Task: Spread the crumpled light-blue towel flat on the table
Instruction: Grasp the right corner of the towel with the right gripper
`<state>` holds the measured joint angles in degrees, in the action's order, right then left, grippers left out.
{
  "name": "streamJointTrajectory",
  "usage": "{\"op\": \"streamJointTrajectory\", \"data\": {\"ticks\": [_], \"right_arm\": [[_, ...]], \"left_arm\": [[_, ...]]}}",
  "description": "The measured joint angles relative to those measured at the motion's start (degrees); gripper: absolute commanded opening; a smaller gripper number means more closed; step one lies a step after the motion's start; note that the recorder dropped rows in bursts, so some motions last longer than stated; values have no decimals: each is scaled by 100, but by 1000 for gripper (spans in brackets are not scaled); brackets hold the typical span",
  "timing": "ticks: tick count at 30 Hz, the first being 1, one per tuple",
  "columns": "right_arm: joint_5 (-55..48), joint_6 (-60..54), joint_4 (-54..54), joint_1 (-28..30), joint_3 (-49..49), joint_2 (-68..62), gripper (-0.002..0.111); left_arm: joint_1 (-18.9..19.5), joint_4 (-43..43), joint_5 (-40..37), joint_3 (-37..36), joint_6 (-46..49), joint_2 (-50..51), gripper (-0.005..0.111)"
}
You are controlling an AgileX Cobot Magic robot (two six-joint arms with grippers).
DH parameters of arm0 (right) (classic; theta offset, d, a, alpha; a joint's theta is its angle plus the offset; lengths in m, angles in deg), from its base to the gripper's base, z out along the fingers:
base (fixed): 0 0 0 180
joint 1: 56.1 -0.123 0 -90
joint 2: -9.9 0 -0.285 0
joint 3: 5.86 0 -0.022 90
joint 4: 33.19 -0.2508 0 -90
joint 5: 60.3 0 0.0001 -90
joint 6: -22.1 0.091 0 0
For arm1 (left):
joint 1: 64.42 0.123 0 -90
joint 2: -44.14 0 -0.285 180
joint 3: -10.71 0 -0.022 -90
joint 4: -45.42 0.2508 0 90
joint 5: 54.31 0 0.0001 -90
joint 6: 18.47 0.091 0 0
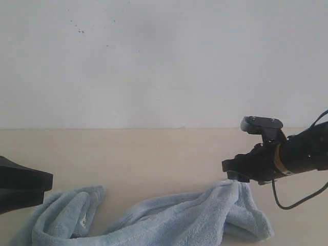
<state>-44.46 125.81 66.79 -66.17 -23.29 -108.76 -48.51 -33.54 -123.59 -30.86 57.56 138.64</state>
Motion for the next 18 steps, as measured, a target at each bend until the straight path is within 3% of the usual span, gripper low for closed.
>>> {"op": "streamJointTrajectory", "data": {"ticks": [5,18], "right_arm": [[-526,-98,0,-162,24,-102,49],[-570,-113,0,-189,180,-521,49]], "left_arm": [[0,0,0,0,0,0,65],[0,-28,0,0,0,0,65]]}}
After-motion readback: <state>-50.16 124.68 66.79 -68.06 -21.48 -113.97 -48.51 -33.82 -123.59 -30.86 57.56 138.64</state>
